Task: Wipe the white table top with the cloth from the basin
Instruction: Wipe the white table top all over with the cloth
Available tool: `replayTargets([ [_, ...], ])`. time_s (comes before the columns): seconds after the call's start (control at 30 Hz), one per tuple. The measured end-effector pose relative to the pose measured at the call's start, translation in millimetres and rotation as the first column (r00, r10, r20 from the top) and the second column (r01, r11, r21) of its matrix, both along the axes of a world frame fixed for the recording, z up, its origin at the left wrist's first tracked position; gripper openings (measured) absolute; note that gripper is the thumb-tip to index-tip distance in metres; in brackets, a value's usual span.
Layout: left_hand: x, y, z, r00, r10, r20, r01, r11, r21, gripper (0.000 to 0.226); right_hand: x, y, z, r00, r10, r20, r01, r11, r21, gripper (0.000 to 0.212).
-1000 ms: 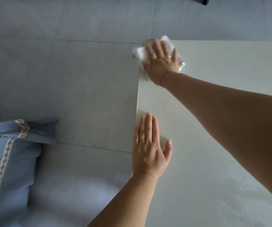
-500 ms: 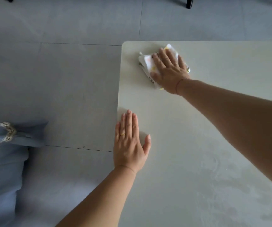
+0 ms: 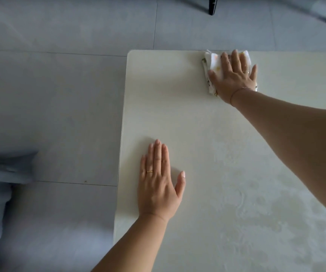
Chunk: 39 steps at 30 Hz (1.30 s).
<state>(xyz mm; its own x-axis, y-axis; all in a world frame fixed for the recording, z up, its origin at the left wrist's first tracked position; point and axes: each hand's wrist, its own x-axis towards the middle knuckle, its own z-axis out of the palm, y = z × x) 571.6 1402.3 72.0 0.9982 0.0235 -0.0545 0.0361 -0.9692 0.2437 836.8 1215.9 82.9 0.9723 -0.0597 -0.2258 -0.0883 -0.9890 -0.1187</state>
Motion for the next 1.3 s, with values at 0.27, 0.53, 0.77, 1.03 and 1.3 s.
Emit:
replayTargets([
  [0.27, 0.8, -1.2, -0.2, 1.0, -0.007, -0.029, 0.007, 1.0, 0.001, 0.073, 21.4, 63.0, -0.3, 0.999, 0.047, -0.021, -0.045, 0.996, 0.071, 0.075],
  [0.53, 0.7, -0.3, -1.4, 1.0, -0.011, -0.028, 0.011, 1.0, 0.001, 0.074, -39.0, 20.7, -7.4, 0.905, 0.414, 0.094, -0.417, 0.909, 0.008, 0.057],
  [0.77, 1.3, -2.5, -0.7, 1.0, 0.0, -0.017, 0.0, 1.0, -0.012, 0.074, -109.9, 66.7, -8.2, 0.981, 0.17, 0.09, -0.178, 0.98, 0.093, 0.059],
  [1.03, 1.7, -0.9, -2.0, 1.0, -0.007, -0.013, 0.007, 1.0, 0.005, 0.074, -113.4, -10.7, -6.2, 0.988, 0.136, 0.067, -0.139, 0.989, 0.054, 0.055],
  [1.3, -1.0, -0.2, 4.1, 0.999, -0.013, 0.03, 0.013, 1.0, 0.0, 0.066, -198.4, 33.2, -1.9, 0.87, 0.49, 0.055, -0.492, 0.871, 0.014, 0.062],
])
